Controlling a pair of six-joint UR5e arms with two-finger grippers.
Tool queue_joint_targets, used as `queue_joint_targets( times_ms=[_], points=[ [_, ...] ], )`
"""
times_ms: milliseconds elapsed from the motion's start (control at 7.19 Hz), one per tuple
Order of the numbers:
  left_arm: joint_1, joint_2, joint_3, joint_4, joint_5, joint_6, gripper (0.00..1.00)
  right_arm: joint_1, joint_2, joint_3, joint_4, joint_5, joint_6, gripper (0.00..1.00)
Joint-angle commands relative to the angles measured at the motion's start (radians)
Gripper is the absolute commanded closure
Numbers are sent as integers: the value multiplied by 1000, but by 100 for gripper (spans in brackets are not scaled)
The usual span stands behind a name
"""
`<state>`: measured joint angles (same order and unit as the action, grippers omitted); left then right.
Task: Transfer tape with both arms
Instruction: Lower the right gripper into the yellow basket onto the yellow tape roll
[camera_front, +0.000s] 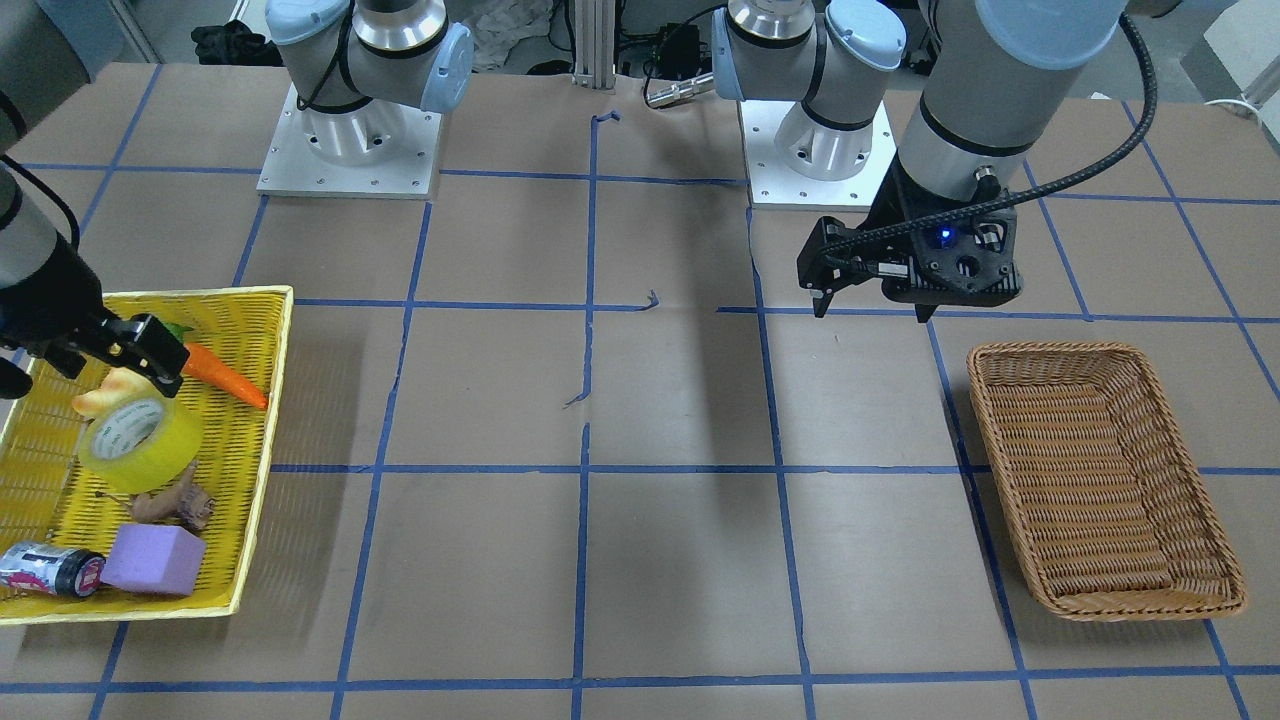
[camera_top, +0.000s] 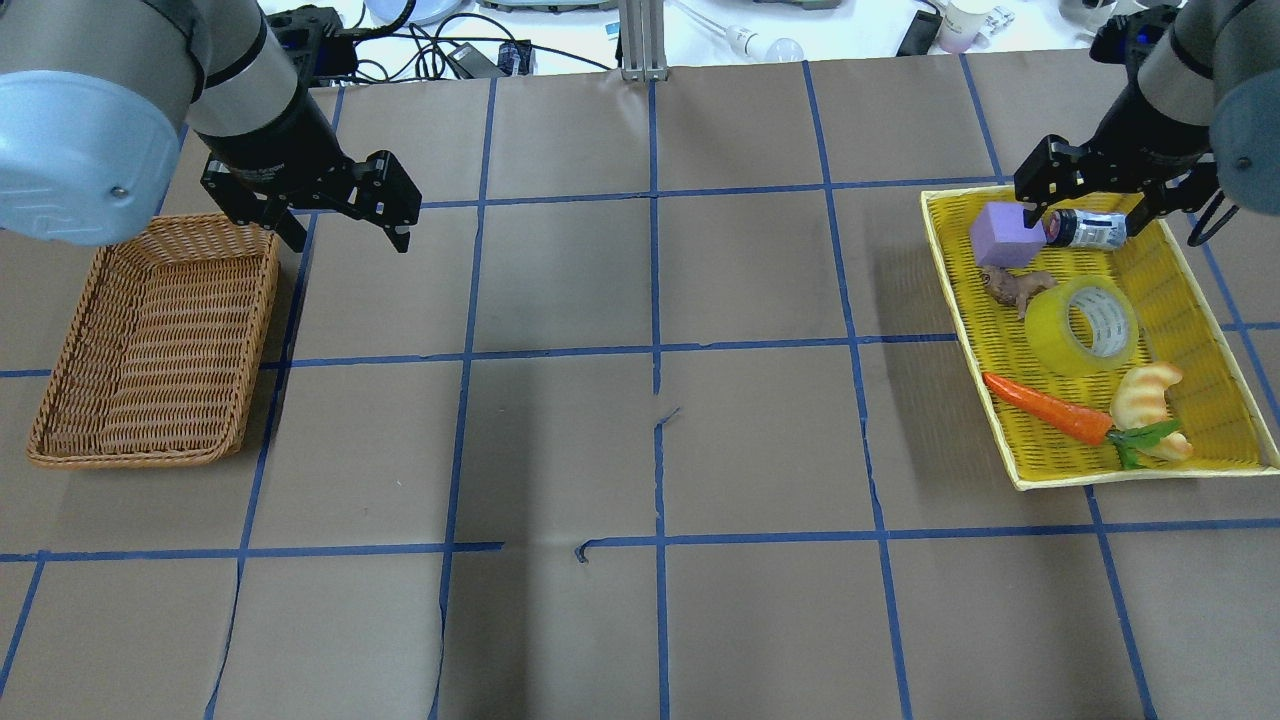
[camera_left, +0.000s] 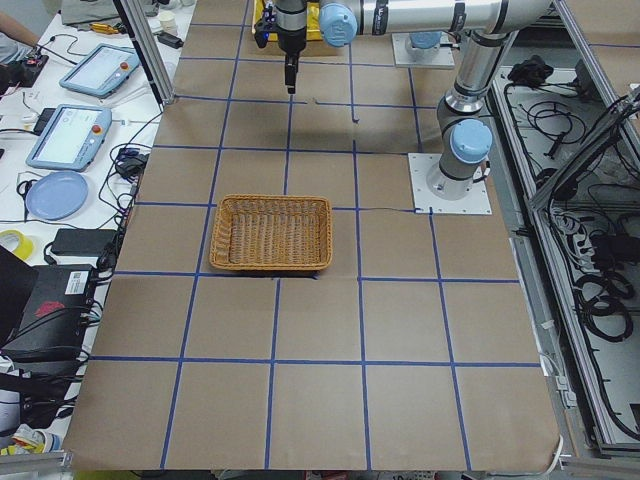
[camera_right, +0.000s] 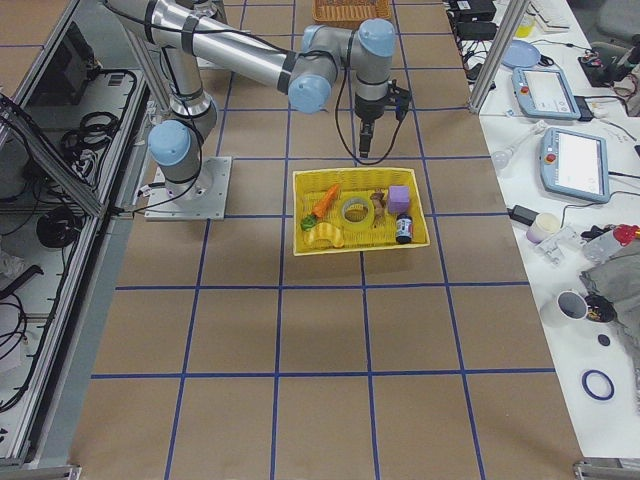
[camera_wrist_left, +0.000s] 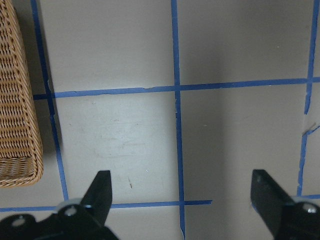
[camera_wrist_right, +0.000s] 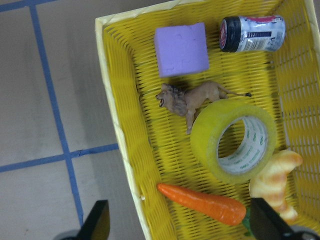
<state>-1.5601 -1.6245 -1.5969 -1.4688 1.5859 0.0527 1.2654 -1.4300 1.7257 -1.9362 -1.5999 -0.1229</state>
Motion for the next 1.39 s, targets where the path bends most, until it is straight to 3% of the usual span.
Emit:
queue_joint_targets(
  times_ms=[0, 696, 974, 1113, 1252],
  points=[
    [0, 0, 0, -1, 0, 3, 0, -30, 95, 76, -183, 1, -12, 2],
    [-2, -11, 0, 1, -4, -2, 0, -98, 164, 127, -190, 8, -1, 0],
    [-2, -15, 0, 1, -4, -4, 0, -98, 203, 120, -193, 17, 8, 4],
    [-2, -17, 0, 1, -4, -4, 0, -98, 213, 117, -194, 17, 9, 10],
    [0, -17, 0, 1, -4, -4, 0, -98, 218, 115, -196, 17, 8, 47]
  ],
)
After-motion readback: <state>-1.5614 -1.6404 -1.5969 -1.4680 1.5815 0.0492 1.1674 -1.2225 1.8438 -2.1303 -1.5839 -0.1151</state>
